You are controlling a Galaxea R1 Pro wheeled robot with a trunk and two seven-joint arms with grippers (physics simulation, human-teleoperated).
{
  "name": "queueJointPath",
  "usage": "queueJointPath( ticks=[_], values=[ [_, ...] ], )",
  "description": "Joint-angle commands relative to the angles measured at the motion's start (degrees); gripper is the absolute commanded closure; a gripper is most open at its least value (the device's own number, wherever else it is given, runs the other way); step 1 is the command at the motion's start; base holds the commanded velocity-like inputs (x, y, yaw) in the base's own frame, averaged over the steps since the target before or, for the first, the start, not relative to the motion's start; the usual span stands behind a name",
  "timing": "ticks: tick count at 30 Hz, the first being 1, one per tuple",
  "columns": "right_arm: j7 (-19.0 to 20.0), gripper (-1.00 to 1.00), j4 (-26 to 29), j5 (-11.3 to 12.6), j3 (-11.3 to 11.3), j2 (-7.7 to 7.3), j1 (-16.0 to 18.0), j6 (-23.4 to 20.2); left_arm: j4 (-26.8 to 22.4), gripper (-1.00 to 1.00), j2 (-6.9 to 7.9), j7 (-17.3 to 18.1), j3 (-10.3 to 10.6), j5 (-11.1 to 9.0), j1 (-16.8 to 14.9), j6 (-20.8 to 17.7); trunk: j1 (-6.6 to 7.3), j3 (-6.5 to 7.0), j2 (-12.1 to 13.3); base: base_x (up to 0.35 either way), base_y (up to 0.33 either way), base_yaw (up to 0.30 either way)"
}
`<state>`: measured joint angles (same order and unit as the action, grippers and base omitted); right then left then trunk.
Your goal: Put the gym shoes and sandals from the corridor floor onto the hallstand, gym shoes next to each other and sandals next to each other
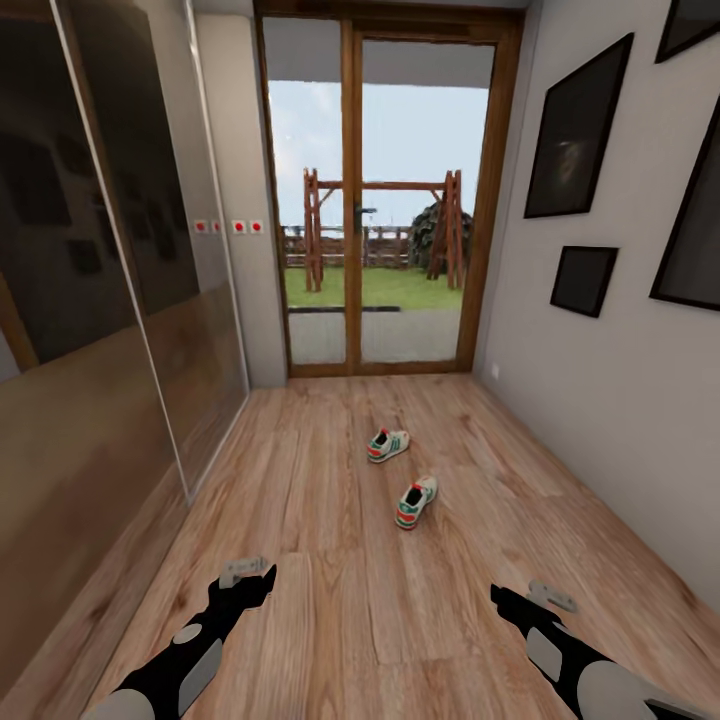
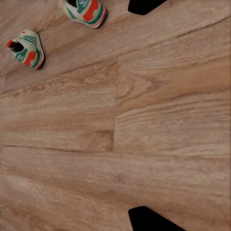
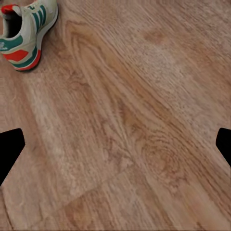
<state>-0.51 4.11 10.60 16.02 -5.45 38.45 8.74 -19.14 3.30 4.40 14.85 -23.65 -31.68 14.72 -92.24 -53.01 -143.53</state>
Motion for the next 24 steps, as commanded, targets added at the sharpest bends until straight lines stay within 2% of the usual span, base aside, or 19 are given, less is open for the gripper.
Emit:
queueJointPath(
  ticks=[1, 17, 24],
  values=[
    [-0.02, -1.00, -0.07, 0.56, -0.13, 0.00, 0.04, 0.22, 0.06, -1.00, 0.04, 0.17, 0.35, -0.60, -0.04, 0.22, -0.02, -0.06, -0.02, 0.347, 0.071, -0.005],
    [-0.01, -1.00, -0.07, 0.56, -0.11, 0.00, 0.04, 0.22, 0.06, -1.00, 0.04, 0.17, 0.35, -0.60, -0.04, 0.22, -0.02, -0.06, -0.02, 0.346, 0.080, -0.001],
    [0.01, -1.00, -0.07, 0.56, -0.13, 0.00, 0.04, 0.22, 0.06, -1.00, 0.04, 0.17, 0.35, -0.60, -0.04, 0.22, -0.02, -0.06, -0.02, 0.297, 0.175, -0.114]
  ],
)
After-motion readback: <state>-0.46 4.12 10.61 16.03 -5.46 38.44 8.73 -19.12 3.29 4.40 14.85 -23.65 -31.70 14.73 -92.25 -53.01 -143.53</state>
